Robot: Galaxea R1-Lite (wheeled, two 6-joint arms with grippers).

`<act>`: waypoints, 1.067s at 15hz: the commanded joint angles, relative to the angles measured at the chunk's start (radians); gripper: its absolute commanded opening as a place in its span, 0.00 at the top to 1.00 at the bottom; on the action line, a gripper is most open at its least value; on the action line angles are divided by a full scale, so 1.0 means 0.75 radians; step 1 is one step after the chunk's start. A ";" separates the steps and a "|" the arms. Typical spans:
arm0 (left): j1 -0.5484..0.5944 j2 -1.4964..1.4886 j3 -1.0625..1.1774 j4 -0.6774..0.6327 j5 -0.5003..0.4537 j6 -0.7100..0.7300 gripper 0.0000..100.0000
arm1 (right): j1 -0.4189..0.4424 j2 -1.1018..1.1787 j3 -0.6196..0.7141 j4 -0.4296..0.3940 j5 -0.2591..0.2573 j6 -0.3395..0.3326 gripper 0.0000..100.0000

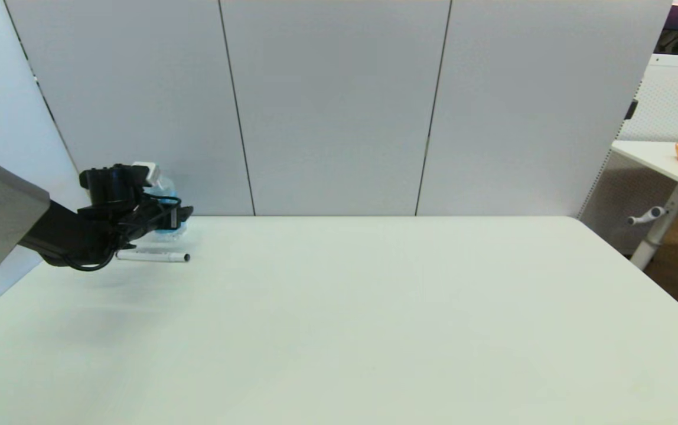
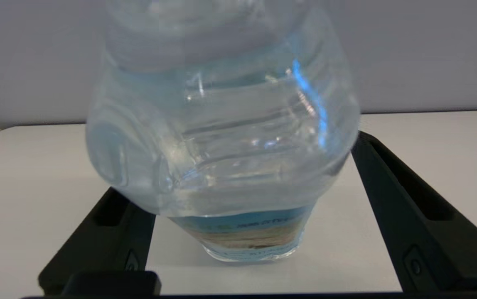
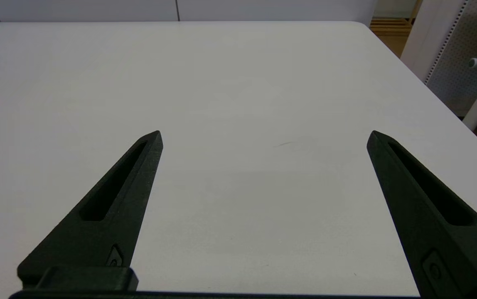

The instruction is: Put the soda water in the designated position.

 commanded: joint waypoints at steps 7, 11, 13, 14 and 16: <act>0.000 -0.468 0.037 0.285 0.007 -0.066 0.00 | 0.001 0.002 0.000 0.000 0.000 0.001 0.00; -0.027 -0.936 0.018 0.692 0.013 -0.044 0.00 | 0.001 0.002 0.000 0.000 0.000 0.001 0.00; -0.070 -1.147 0.059 0.865 0.019 -0.029 0.00 | 0.001 0.002 0.000 0.000 0.000 -0.004 0.00; -0.084 -1.255 0.094 0.943 0.027 -0.033 0.00 | 0.001 0.002 0.000 0.000 0.000 0.001 0.00; -0.088 -1.460 0.268 0.982 0.048 -0.027 0.00 | 0.001 0.002 0.000 0.000 0.000 0.001 0.00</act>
